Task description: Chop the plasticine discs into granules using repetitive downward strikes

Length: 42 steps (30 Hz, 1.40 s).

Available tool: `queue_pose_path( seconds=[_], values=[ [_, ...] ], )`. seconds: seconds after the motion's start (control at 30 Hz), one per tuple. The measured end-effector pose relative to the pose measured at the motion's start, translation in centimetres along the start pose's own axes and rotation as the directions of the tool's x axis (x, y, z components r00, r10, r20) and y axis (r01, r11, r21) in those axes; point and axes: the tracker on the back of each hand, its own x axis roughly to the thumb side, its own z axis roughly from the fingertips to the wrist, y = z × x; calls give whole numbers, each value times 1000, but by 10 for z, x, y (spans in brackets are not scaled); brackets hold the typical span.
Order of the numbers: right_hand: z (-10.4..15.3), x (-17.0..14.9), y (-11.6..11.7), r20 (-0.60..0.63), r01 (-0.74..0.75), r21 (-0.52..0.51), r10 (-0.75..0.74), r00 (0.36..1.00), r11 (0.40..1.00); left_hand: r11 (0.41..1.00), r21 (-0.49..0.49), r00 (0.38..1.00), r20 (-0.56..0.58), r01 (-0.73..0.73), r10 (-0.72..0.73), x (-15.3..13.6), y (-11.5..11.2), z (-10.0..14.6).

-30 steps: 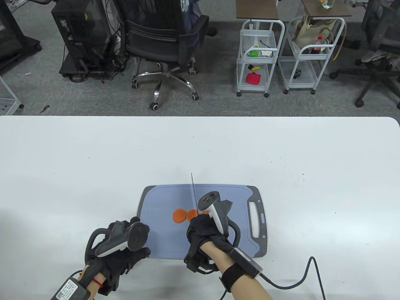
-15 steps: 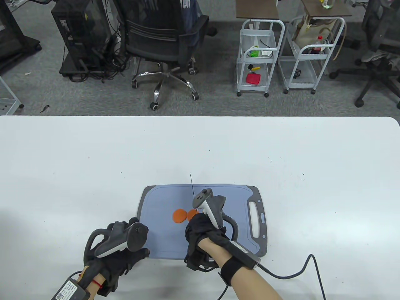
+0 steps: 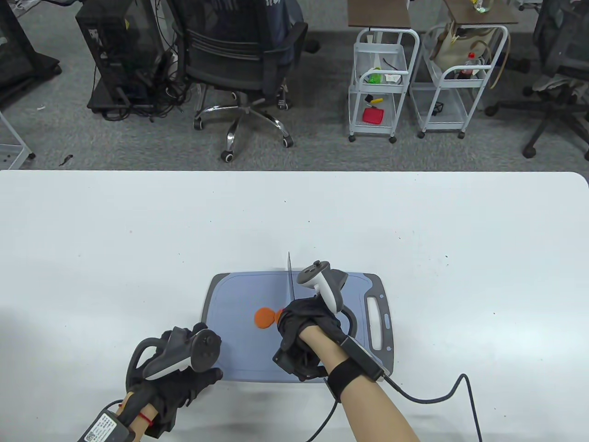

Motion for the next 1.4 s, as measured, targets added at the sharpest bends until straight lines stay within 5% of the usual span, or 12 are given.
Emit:
queue_pose_path(
  seconds=[0.13, 0.3, 0.47, 0.63, 0.73, 0.93, 1.1, 1.17, 1.33, 1.4],
  values=[
    [-20, -3, 26, 109, 71, -167, -54, 993, 983, 999, -22, 1000, 0, 26, -26, 3, -3, -3],
    [-23, 21, 4, -13, -16, -130, 14, 1000, 991, 1000, -17, 999, 25, 25, -25, 6, -3, 1],
    [-9, 11, 1, -31, 38, -3, -38, 999, 999, 1000, 15, 1000, 5, 0, 0, -2, 1, 2],
    [-26, 17, 30, 35, 69, -214, -63, 997, 974, 1000, 11, 1000, -9, 5, -5, -5, 1, -1],
    [-38, 28, 12, 0, 90, -159, -91, 996, 983, 1000, 23, 1000, -4, 0, 0, -4, 2, 1],
    [-10, 14, 1, 2, 89, 63, -89, 996, 994, 999, 43, 1000, -8, -24, 24, -6, 6, 3],
    [-19, 5, 27, 32, -20, -112, 24, 999, 994, 1000, 4, 1000, -5, 7, -7, -2, 2, 1],
    [-28, 9, 31, 82, 118, -182, -105, 991, 976, 1000, 5, 1000, -3, 7, -7, -1, 2, 0],
    [-37, 25, 3, 35, 36, -117, -32, 999, 992, 1000, 8, 1000, -6, 8, -8, -3, 3, 2],
    [-25, 19, -2, 14, 61, -7, -61, 998, 998, 1000, 21, 1000, -7, -6, 6, -4, 5, 3]
  ],
)
